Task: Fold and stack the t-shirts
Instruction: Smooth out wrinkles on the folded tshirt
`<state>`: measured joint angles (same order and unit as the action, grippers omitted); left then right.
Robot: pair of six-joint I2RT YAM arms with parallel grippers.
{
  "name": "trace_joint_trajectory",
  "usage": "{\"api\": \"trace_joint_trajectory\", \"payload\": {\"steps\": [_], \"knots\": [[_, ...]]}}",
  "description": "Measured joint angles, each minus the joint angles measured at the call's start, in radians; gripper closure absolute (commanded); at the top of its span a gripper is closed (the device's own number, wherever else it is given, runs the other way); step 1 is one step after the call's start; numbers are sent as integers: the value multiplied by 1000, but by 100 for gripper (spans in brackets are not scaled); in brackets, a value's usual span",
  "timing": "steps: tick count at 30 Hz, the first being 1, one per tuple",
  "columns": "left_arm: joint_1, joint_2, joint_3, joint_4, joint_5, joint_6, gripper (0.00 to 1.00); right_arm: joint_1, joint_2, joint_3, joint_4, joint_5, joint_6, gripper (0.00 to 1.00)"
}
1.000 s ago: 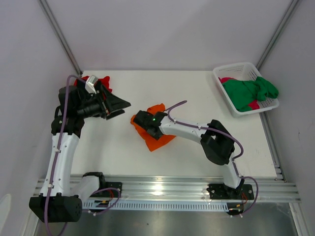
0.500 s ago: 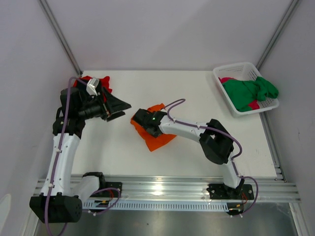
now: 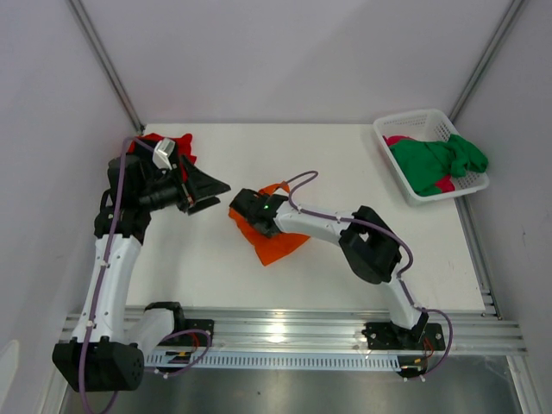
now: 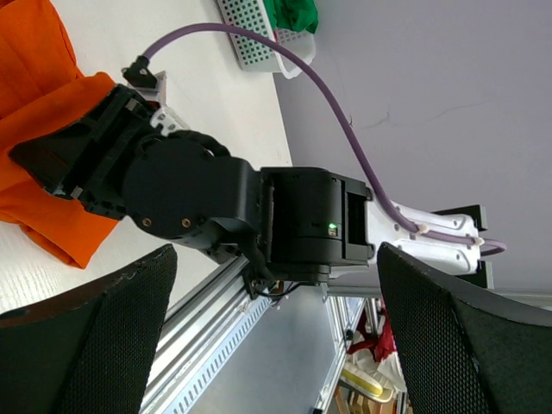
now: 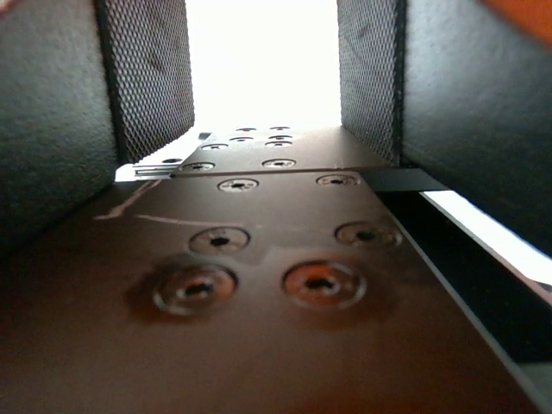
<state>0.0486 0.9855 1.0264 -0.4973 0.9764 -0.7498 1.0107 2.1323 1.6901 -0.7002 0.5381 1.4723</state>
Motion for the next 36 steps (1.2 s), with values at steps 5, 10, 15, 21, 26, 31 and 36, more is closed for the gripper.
{"api": "trace_joint_trajectory", "payload": {"steps": [5, 10, 15, 21, 26, 31, 36], "knots": [[0, -2, -9, 0, 0, 0, 0, -21, 40, 20, 57, -2, -64, 53], [0, -5, -29, -1, 1, 2, 0, -35, 72, 42, 129, -10, -157, 54], [0, -5, -38, -4, 0, 3, 1, -40, 89, 64, 161, -19, -212, 62], [0, -5, -38, -3, 0, 3, 1, -40, 89, 66, 185, -31, -264, 100], [0, -6, -39, -3, 0, 3, 1, -40, 89, 65, 213, -32, -285, 100], [0, -21, -39, -4, 0, 3, 0, -40, 88, 65, 230, -31, -304, 100], [0, -36, -55, 1, 0, 2, 0, -39, 87, 65, 244, -24, -329, 100]]}}
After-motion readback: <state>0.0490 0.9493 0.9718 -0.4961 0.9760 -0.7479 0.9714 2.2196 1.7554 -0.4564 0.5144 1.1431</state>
